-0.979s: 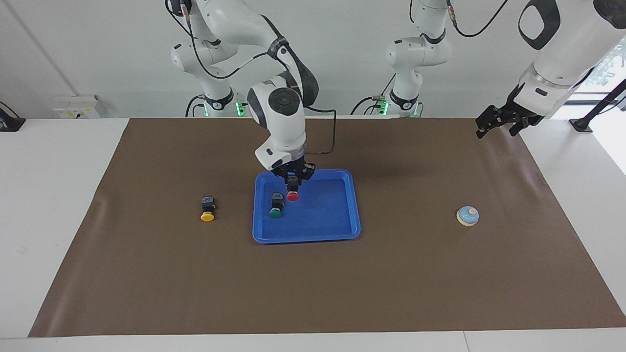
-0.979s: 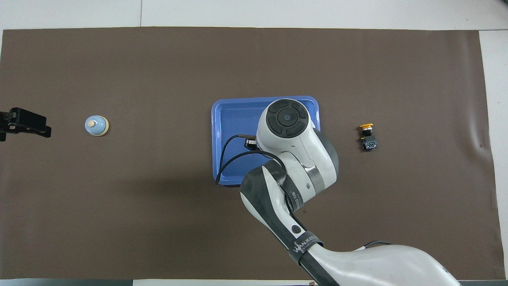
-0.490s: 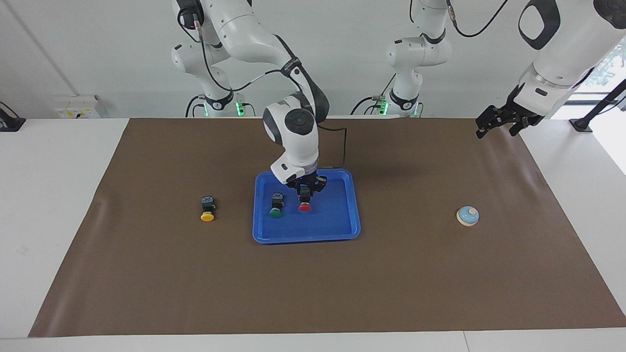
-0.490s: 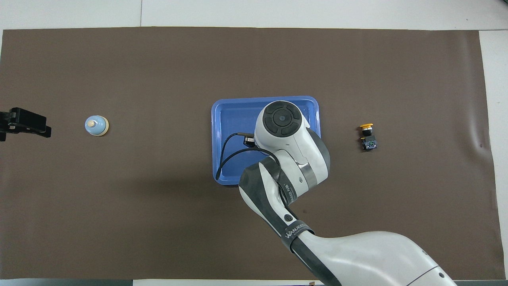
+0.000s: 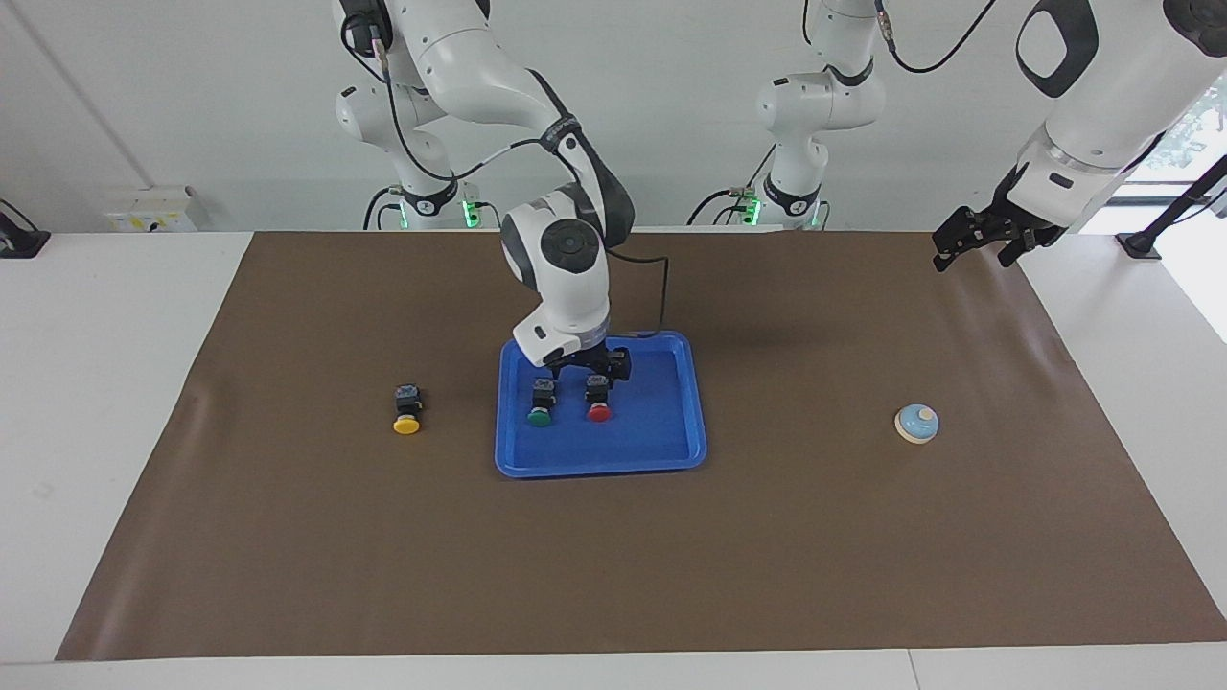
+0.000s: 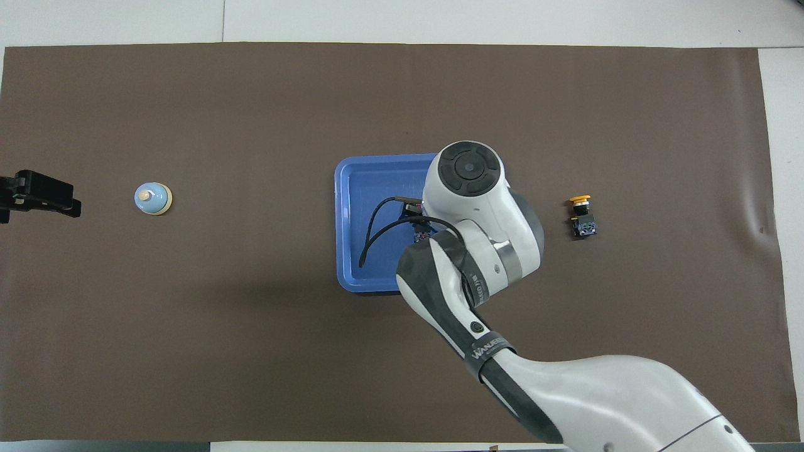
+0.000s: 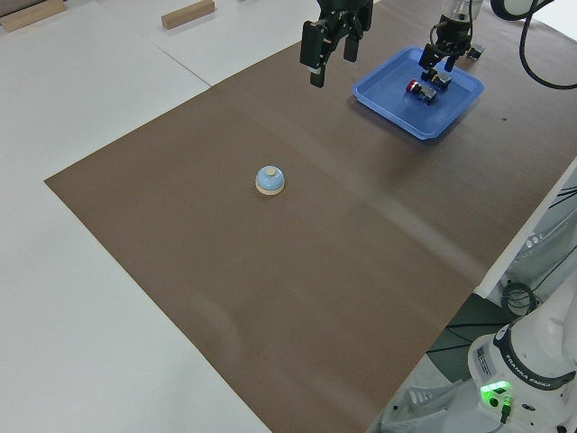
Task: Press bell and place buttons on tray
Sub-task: 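Place the red button in the tray beside the green one, then return the right gripper and grasp the yellow button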
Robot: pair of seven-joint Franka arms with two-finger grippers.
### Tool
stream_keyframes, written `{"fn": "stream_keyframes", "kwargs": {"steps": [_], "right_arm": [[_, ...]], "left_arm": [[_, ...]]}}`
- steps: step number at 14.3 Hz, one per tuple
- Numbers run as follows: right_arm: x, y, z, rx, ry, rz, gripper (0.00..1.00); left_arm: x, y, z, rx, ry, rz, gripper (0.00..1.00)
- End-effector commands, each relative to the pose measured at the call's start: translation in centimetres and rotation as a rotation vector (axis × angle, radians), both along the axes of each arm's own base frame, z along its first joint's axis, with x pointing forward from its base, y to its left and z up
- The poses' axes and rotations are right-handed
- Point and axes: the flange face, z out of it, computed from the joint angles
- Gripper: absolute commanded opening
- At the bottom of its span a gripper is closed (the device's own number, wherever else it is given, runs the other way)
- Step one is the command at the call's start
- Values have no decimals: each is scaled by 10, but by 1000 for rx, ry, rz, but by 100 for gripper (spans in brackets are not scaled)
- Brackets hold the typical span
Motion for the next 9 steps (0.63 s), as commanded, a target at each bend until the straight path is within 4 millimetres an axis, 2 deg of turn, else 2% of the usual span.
{"fn": "stream_keyframes", "kwargs": {"steps": [1,2,3,5,7,9], "right_arm": [[23,-109,29,29,29,73,100],[27,-143,32,39,29,102,100],[28,-173,27,40,37,120,100],[24,-219,16,49,41,124,100],[12,-245,1,53,15,145,100],[8,-264,-4,57,-13,171,100]], "left_arm": [[-4,2,2,18,-11,-4,100],[-4,2,2,18,-11,-4,100],[-4,2,2,18,-11,-4,100],[-4,2,2,18,-11,-5,100],[-4,2,2,18,-11,-4,100],[-4,2,2,18,-11,-4,100]]}}
